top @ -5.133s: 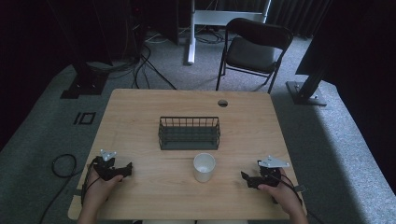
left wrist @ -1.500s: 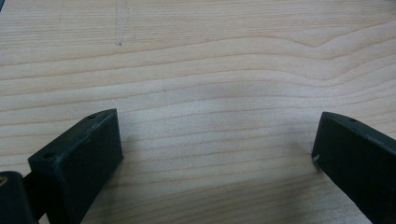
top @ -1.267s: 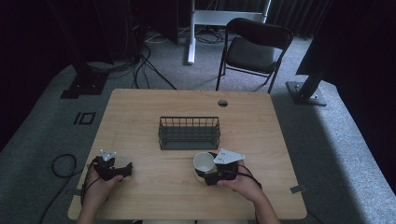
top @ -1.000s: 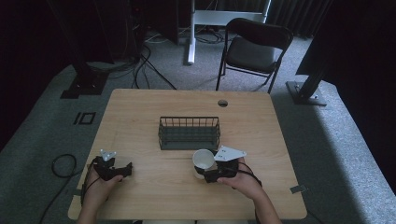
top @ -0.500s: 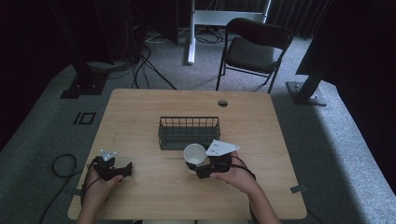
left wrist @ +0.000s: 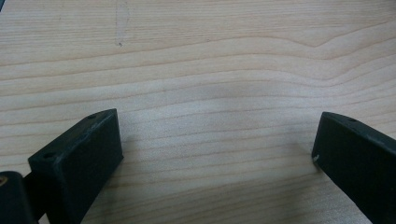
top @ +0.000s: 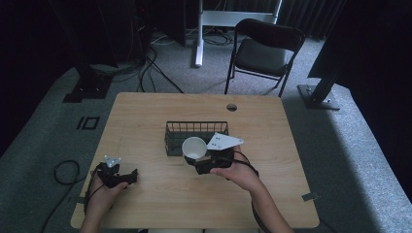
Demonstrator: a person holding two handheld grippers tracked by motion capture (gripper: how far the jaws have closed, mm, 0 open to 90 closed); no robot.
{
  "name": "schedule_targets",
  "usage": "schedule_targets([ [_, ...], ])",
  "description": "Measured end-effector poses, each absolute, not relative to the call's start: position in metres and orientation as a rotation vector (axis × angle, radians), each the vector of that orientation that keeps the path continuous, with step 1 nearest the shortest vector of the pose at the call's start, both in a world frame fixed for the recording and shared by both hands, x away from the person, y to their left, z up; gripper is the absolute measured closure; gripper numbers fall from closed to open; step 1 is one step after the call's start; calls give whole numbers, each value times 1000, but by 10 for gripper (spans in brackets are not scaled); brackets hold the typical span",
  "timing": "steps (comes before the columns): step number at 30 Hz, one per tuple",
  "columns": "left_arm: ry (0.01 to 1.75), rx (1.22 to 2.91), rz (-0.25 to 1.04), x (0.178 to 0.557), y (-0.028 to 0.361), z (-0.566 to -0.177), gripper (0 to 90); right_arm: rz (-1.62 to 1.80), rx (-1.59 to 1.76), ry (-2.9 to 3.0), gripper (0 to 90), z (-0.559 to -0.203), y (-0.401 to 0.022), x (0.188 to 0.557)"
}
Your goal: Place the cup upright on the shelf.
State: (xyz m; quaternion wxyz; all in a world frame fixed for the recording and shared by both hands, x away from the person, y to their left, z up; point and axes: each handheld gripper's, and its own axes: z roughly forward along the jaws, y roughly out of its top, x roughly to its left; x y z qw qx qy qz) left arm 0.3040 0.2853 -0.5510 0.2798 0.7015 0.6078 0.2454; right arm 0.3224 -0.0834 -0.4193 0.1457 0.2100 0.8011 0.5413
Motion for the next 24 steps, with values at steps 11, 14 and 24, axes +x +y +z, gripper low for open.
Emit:
schedule_targets([
  [11, 1630, 1881, 658, 304, 285, -551, 19, 1577, 645, 2231, 194, -396, -67, 346],
  [14, 1630, 1881, 658, 304, 285, -551, 19, 1559, 661, 2206, 195, -394, -64, 352],
  [24, 1630, 1881, 658, 304, 285, -551, 19, 1497, 792, 2080, 195, -391, -55, 376],
])
